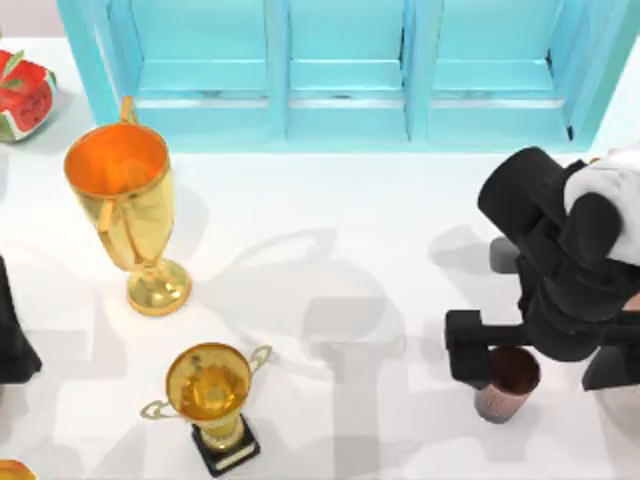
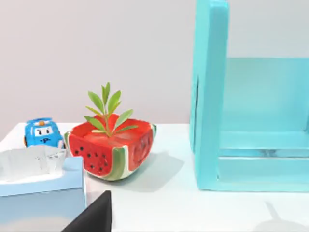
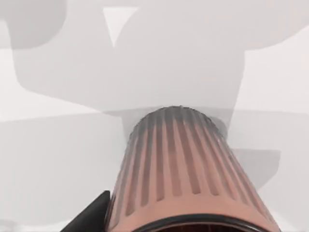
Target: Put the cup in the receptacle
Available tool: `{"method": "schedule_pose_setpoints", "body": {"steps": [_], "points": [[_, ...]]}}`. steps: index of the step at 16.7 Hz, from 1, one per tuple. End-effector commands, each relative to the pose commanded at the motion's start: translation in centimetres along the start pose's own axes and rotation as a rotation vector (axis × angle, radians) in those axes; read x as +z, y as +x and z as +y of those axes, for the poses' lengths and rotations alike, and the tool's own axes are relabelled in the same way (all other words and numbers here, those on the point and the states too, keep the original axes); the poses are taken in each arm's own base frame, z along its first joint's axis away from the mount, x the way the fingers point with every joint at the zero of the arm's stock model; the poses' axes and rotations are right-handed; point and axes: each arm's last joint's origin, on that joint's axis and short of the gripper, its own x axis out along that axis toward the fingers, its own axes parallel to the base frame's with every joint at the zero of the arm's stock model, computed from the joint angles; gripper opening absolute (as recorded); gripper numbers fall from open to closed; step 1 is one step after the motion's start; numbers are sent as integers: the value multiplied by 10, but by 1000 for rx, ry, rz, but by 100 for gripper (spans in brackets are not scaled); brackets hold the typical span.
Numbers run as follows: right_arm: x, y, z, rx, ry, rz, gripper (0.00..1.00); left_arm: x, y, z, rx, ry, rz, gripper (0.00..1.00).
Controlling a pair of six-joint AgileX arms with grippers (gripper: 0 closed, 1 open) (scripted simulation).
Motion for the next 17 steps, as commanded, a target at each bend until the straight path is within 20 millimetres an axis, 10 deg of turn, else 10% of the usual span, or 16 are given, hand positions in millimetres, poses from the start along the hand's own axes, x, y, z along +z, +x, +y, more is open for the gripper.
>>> {"method": "schedule_pose_setpoints", "body": {"steps": [13, 17], "points": [[0, 0, 0, 0, 0, 0, 2, 0, 0, 0, 0, 0, 0, 100], [0, 0, 0, 0, 0, 0, 0, 0, 0, 0, 0, 0, 0, 100]]}}
